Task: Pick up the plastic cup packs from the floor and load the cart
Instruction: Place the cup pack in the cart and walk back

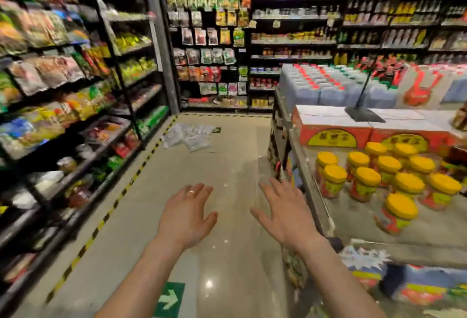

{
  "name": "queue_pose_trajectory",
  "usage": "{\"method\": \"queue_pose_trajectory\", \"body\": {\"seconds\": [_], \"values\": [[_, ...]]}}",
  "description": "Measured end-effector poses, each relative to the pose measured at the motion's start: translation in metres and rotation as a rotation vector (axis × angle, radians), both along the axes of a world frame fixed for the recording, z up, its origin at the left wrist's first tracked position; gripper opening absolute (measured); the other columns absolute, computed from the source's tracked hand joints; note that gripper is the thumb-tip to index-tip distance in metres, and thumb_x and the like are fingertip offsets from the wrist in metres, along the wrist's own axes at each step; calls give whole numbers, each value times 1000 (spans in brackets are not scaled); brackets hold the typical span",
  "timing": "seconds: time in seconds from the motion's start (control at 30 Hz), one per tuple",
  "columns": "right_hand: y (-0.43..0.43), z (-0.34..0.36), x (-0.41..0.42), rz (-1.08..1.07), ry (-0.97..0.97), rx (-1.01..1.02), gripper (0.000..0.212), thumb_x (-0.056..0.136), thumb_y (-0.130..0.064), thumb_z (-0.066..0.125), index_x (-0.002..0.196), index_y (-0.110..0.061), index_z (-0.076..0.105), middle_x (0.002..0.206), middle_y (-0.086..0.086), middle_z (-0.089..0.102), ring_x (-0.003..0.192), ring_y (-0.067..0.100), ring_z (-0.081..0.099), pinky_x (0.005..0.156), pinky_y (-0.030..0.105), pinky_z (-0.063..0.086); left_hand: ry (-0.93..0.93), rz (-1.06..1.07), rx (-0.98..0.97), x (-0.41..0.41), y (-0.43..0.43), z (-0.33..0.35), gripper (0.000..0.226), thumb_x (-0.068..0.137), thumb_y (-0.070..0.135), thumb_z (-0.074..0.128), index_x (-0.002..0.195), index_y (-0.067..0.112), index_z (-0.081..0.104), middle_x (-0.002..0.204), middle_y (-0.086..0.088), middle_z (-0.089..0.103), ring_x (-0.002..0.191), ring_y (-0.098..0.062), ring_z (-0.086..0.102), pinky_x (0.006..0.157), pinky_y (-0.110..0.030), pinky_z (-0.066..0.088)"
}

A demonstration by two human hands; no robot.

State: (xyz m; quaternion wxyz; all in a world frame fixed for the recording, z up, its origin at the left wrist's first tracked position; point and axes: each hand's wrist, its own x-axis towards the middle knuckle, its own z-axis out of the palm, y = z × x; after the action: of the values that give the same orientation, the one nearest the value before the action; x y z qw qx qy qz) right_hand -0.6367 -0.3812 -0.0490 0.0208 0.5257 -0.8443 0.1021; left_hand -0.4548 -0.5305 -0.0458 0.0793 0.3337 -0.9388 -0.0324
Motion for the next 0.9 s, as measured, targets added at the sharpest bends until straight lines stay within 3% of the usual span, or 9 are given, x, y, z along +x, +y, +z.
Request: {"method": "queue_pose_trajectory", "body": {"seconds": [0.1, 0.27, 0.37, 0.47, 0.63, 0.9], "values": [[-72, 8, -42, 58, -35, -32, 68, 82, -62, 35, 130, -19, 58, 133, 11, 58, 123, 36, 53, 97, 52, 43, -7, 81, -1, -34, -53, 4, 80, 78, 63, 24, 148, 28, 33, 152, 3, 37, 140, -22, 32, 110, -35, 32], [-162, 10, -105, 142, -69, 31, 92, 72, -71, 2, 152, -30, 21, 161, 4, 18, 149, 27, 10, 117, 45, 15, 11, 159, -2, -91, -125, 9, 86, 72, 64, 14, 145, 27, 39, 149, 4, 41, 137, -23, 36, 106, -37, 35], [-208, 10, -136, 164, -77, 51, 95, 69, -70, -4, 154, -30, 13, 163, 1, 10, 150, 25, 3, 118, 43, 11, 27, 200, 11, -122, -167, 7, 86, 72, 64, 14, 145, 26, 40, 148, 3, 43, 137, -22, 37, 105, -38, 35], [-254, 4, -168, 170, -94, 62, 90, 74, -70, 1, 153, -30, 13, 162, 1, 11, 149, 25, 4, 118, 43, 11, 17, 212, 34, -153, -212, 3, 90, 70, 65, 10, 147, 28, 36, 151, 4, 38, 140, -21, 32, 108, -36, 32], [-345, -12, -221, 154, -117, 77, 68, 96, -59, 32, 154, -30, 12, 163, 0, 9, 150, 24, 2, 119, 42, 8, 23, 209, 46, -203, -303, -17, 85, 73, 65, 13, 148, 30, 32, 153, 6, 34, 141, -19, 29, 110, -34, 29], [-532, -18, -318, 131, -105, 127, 70, 93, -60, 28, 154, -30, 12, 163, 0, 10, 149, 23, 4, 119, 41, 9, 51, 232, 104, -295, -492, -39, 87, 71, 65, 13, 147, 29, 36, 151, 7, 39, 139, -16, 33, 108, -31, 31]]}}
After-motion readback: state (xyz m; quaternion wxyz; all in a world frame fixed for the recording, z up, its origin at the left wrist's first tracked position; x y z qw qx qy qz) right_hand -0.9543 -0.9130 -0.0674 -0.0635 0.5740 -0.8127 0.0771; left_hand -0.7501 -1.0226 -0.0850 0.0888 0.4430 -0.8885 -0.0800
